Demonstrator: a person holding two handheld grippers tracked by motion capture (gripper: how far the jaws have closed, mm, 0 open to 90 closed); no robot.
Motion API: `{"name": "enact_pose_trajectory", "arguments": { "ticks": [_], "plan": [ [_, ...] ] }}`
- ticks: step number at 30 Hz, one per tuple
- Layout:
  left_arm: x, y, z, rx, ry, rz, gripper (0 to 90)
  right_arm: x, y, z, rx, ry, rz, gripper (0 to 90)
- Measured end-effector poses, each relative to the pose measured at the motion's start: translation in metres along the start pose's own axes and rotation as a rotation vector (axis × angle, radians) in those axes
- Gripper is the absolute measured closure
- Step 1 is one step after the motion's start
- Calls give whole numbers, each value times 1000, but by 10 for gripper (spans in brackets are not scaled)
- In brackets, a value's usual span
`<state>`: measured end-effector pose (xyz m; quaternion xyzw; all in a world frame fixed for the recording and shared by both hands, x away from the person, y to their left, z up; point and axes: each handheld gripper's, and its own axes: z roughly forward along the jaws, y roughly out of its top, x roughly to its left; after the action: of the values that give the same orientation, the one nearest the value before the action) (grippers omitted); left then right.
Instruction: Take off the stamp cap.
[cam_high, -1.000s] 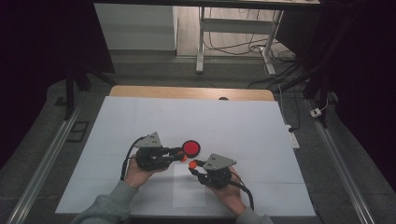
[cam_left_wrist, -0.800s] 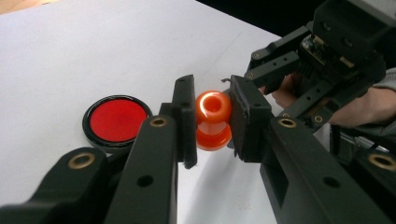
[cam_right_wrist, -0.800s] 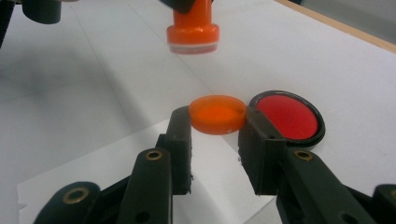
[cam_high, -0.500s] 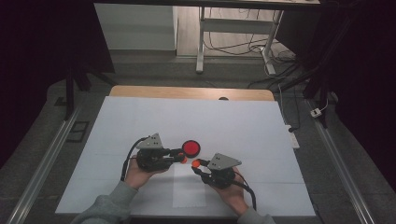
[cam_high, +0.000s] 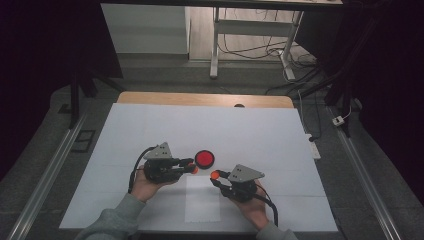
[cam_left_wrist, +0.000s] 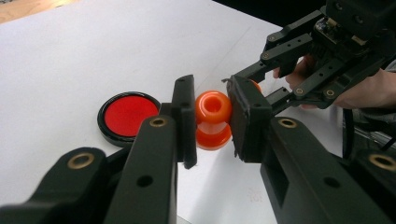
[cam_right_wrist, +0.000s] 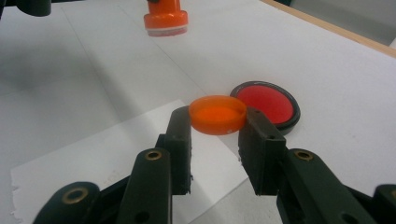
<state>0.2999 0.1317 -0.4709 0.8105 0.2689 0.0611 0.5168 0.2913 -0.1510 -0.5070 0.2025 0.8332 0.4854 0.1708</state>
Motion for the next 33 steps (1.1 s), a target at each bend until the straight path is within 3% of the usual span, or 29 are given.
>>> {"name": "enact_pose_trajectory", "arguments": {
  "ticks": [11, 33],
  "plan": [
    [1, 0, -2, 7, 15, -1, 725, -6, -5, -8, 10, -18, 12, 646],
    [7, -1, -9, 1, 55, -15, 724, -25, -23, -44, 3, -86, 49, 645]
  ]
}}
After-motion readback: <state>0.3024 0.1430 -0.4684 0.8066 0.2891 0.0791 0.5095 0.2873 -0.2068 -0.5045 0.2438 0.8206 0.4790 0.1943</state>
